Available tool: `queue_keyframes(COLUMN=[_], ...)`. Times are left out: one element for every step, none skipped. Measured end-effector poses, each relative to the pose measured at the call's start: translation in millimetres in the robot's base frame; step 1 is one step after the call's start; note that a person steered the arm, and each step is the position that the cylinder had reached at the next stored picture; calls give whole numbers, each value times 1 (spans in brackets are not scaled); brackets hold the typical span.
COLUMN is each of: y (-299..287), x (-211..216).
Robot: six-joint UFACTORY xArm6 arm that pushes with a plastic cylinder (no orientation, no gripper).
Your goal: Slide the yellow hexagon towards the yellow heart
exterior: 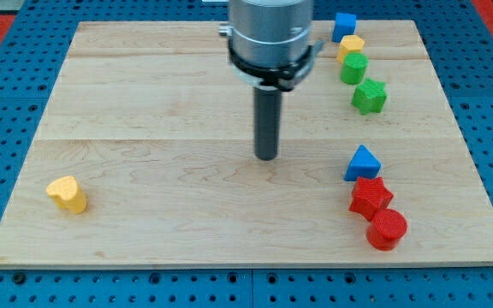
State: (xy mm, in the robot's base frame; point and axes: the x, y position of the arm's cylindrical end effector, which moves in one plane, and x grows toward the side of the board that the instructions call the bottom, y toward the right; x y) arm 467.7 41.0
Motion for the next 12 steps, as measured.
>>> queue_keyframes(y=[50,100,144,199,206,206,193,186,167,160,173,143], x=[-13,-25,-45,-76,-106,-126,-129,-137,-152,-175,-209,-223])
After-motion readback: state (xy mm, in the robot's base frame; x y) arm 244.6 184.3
